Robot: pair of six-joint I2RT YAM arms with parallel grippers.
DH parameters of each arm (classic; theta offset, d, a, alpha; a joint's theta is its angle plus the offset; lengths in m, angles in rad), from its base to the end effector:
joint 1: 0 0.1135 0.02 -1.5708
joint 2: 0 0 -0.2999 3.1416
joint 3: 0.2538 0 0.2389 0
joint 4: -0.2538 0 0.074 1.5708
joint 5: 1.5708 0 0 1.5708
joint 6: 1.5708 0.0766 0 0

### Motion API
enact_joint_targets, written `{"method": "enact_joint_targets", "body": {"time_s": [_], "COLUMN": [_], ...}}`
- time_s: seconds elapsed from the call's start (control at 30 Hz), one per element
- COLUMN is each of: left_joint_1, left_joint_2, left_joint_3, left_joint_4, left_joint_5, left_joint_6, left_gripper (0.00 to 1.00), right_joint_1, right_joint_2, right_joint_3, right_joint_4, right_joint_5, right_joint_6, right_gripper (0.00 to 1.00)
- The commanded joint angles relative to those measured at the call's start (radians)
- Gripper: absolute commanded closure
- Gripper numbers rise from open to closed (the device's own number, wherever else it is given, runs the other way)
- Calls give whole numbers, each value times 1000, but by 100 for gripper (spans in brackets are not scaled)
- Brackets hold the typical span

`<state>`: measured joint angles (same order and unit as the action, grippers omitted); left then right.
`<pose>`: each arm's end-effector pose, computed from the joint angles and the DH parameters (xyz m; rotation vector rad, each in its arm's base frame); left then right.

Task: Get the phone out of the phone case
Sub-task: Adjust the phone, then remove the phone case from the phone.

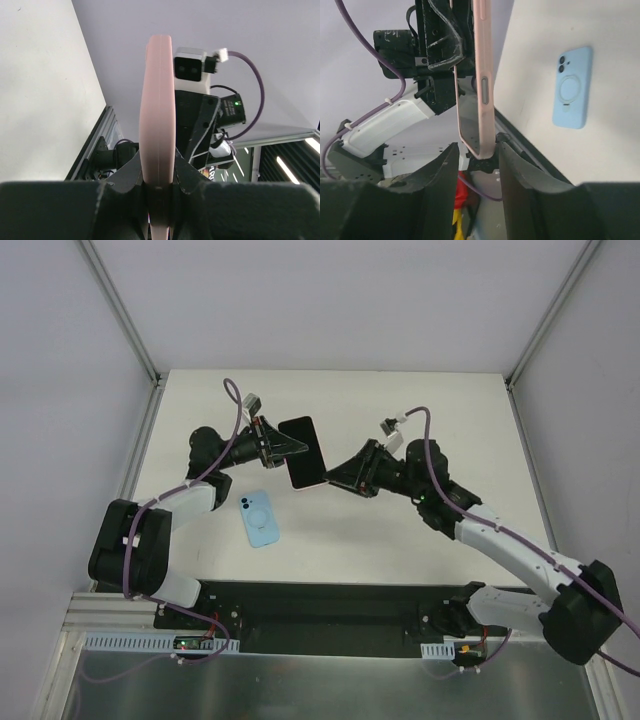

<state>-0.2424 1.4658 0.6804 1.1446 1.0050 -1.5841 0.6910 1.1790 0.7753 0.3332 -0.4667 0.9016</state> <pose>0.2779 -0.1353 0.3311 -0.0003 1.7588 -2.0371 0.1967 0.2074 0.3450 -0.2130 1.8828 1.5397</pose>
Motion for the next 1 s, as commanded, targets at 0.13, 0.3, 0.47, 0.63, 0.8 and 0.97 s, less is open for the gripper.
{"method": "enact_joint_targets", "body": {"time_s": [0.13,0.3,0.47,0.63,0.8,0.97], "left_joint_1": [5,5,5,5,3,3], "left_joint_2": [-73,-110,-162,-197,-222,-243], "left_joint_3": [74,94,114,123,126,140], "left_joint_4": [32,-115,-236,-334,-414,-485], "left_joint_5": [11,6,-2,-3,-16,-28], "left_joint_6": [64,156,229,292,355,391], "left_gripper": [100,100,100,100,100,100], "right_joint_1": [57,163,217,239,268,295], "right_joint_2": [-131,-90,-16,-25,-21,34], "right_joint_3": [261,364,427,429,473,528], "right_joint_4": [-690,-778,-833,-806,-806,-818], "right_joint_5": [361,506,597,615,645,652], "right_joint_6": [-391,-461,-469,-475,-506,-523], "right_gripper": [61,53,53,53,53,52]}}
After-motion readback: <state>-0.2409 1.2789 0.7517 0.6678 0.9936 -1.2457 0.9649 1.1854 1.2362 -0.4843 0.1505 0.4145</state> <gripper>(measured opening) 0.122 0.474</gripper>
